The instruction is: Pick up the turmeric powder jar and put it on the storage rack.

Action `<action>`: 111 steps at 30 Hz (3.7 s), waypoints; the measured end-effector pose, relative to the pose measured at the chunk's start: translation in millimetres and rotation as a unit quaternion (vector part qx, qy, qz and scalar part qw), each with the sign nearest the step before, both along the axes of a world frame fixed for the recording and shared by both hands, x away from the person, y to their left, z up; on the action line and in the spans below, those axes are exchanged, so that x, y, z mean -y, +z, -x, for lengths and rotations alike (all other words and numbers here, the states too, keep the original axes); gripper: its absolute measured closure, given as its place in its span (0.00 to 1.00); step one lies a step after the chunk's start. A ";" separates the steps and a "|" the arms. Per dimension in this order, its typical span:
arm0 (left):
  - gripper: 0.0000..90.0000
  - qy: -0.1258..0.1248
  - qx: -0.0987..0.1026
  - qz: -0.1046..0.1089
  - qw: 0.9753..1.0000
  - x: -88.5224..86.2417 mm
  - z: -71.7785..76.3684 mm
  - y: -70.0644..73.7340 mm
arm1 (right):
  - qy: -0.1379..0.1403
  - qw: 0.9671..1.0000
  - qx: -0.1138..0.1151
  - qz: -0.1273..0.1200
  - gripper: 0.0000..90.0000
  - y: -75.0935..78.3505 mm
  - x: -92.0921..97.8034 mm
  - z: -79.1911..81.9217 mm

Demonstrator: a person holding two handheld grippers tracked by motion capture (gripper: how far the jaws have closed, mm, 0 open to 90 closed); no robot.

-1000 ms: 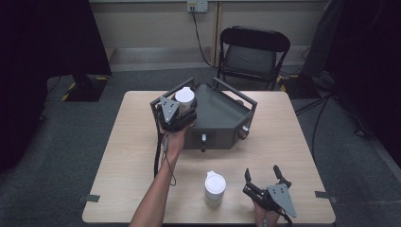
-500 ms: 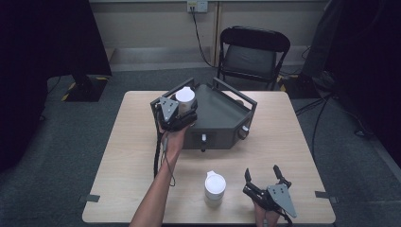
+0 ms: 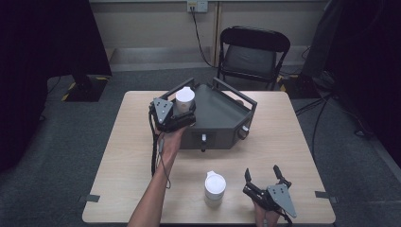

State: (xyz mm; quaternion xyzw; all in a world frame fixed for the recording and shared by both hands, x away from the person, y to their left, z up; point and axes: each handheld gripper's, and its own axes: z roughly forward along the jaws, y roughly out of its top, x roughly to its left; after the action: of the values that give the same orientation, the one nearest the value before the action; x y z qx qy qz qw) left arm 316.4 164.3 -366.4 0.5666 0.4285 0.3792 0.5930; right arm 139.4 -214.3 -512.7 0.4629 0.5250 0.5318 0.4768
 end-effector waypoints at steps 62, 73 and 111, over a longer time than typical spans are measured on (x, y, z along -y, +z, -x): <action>0.00 -0.007 0.044 0.005 0.999 -29.9 98.2 -70.6 | 0.003 1.000 0.001 0.001 0.03 -0.2 1.0 0.0; 0.00 0.037 0.048 0.006 0.998 -38.5 131.0 -108.8 | 0.003 1.000 0.001 0.001 0.03 -0.2 0.9 0.0; 0.00 0.072 0.020 -0.032 0.997 -33.8 163.4 -147.5 | -0.001 1.000 -0.001 0.001 0.03 0.1 -0.4 0.0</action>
State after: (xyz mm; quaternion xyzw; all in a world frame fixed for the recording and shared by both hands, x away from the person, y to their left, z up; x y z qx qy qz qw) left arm 153.0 198.2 -513.9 0.5453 0.4435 0.4460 0.5541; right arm 139.4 -213.9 -512.6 0.4636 0.5249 0.5306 0.4774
